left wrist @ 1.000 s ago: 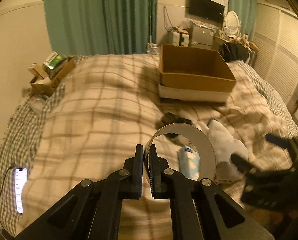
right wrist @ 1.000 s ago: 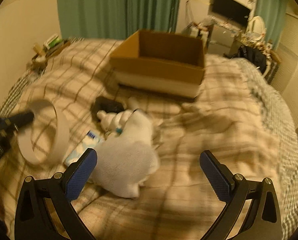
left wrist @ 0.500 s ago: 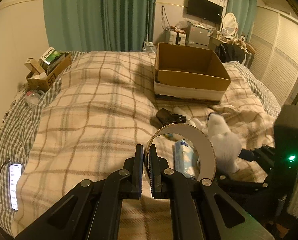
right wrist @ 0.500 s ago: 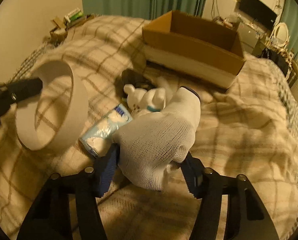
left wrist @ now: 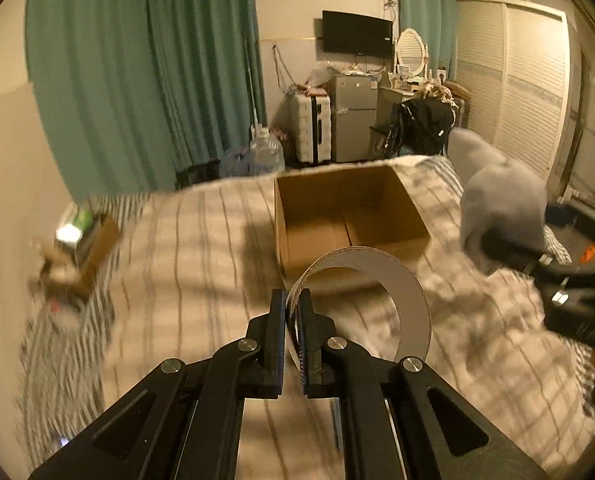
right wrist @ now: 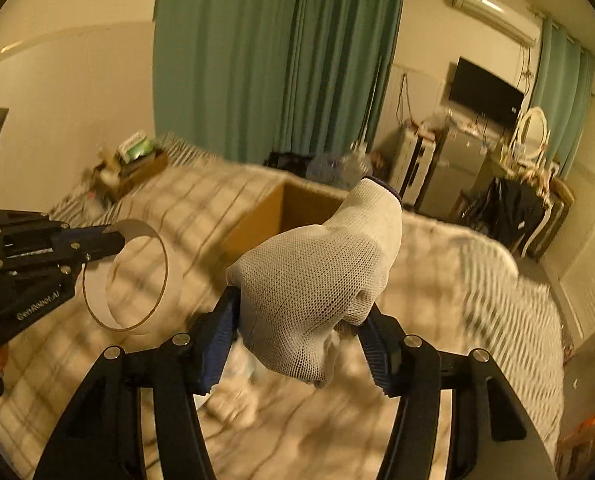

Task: Organize objects
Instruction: 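Carry tape roll and glove over the box and open both tools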

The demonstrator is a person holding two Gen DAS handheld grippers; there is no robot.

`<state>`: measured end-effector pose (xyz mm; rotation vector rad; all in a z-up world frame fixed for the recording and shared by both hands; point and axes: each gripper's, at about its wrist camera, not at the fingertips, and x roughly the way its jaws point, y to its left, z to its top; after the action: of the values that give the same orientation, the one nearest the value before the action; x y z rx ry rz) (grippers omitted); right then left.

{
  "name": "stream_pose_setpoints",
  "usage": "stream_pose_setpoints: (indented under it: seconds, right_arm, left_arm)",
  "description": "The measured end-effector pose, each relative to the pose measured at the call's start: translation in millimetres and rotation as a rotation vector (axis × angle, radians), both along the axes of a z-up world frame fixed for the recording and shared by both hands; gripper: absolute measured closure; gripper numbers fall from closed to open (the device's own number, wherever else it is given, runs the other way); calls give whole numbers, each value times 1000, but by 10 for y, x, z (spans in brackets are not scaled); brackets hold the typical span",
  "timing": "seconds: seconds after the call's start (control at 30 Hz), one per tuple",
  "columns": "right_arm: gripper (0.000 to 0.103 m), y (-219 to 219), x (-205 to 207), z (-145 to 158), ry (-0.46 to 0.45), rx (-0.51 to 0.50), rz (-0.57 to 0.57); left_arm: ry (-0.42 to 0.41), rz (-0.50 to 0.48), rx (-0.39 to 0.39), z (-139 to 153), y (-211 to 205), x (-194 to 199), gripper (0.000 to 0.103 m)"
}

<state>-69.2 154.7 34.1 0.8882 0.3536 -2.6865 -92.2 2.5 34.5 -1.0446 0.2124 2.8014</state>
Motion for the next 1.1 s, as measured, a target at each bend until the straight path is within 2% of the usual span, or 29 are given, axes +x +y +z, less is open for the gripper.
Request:
stream_pose_setpoints:
  seconds: [0.07,0.13,0.2,0.27,0.4,0.5,0.67,0.73,0.77,0.83,0.9,0.97,1.03,1.1]
  right_arm:
    - [46,42,-169,144,15,10,10]
    - [46,68,-390,273,35,34,23]
    - [46,92,-663,327,45,44,23]
    - [46,110,-912,294,45,40,23]
    - [46,64,-1454,24,20,47,22]
    - [46,62,-1754,-229,-12,39,10]
    - [44,55,-2102,-672,-68,29,-4]
    - [33,86,-2145,-756,-72,3,-17]
    - [32,108,-2129,-774,-72,-12,-22]
    - [28,177,-2088,-742,-79,-42,-28]
    - [27,208,-1971,-657,-76,-44,-33]
    - [26,218,-1842,-563,-63,-19,-35]
    - [25,241,-1637,-457,-47,8,-38]
    - [25,247,-1401,-342,-38,30,-39]
  left_arm:
    - [7,-23,-19,101,53,-244,98]
    - [24,-33,-74,162,124,-510,98]
    - [38,-33,-117,154,197,-806,98]
    - [30,-32,-119,88,253,-1097,98]
    - [8,-14,-94,-192,342,-1643,98]
    - [-44,-15,-42,-463,383,-1970,98]
    - [-86,-44,-42,-814,495,-2164,96]
    - [-96,-55,-37,-868,501,-2177,87]
    - [-110,-59,-31,-889,498,-2175,82]
    - [-125,-54,-29,-900,474,-2140,49]
    - [-116,-49,-35,-860,458,-2056,35]
    - [-110,-43,-36,-792,449,-1941,32]
    - [-115,-44,-31,-714,444,-1796,23]
    - [-101,-47,-34,-619,430,-1640,21]
